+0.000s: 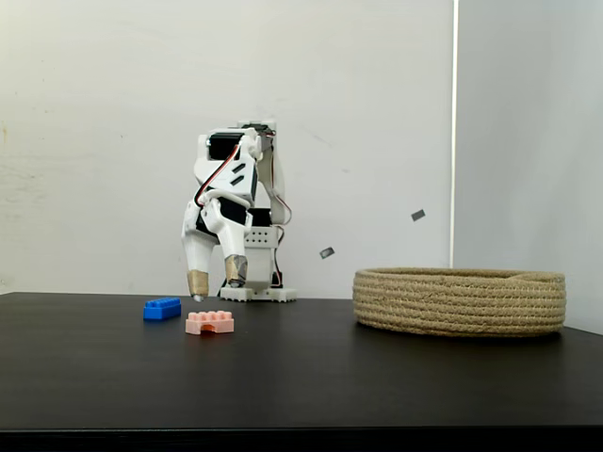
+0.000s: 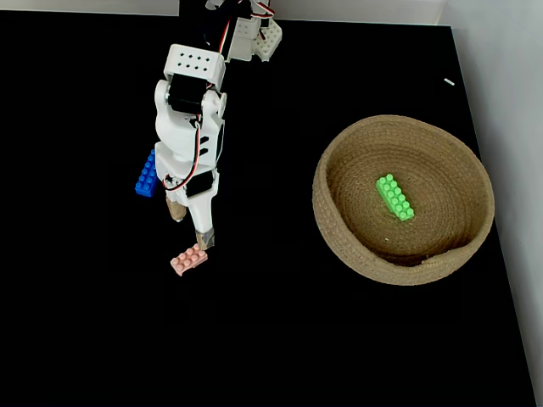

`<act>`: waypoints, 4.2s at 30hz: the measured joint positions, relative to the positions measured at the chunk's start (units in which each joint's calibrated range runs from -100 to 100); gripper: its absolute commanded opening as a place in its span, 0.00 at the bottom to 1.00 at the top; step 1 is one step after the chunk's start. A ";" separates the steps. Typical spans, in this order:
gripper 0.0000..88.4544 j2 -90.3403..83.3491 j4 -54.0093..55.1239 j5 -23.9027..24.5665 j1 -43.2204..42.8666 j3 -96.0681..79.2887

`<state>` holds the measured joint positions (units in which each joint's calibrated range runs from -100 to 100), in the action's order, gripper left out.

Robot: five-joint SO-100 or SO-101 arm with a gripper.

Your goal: Place the lego blocks in the tray

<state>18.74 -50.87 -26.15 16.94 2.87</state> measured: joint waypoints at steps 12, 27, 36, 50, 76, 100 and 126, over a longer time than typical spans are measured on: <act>0.28 10.01 -4.95 0.15 -1.95 14.32; 0.25 14.25 -4.95 -0.83 -2.28 17.23; 0.16 16.79 -4.95 -0.88 -2.28 20.33; 0.00 20.19 -4.95 -0.88 -2.28 25.01; 0.00 -28.07 -12.51 -8.30 -32.25 -6.63; 0.27 -43.85 -8.44 -15.19 -20.68 -36.41; 0.24 -51.15 6.41 -24.37 16.12 -56.30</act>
<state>-32.40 -44.46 -50.53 33.06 -53.42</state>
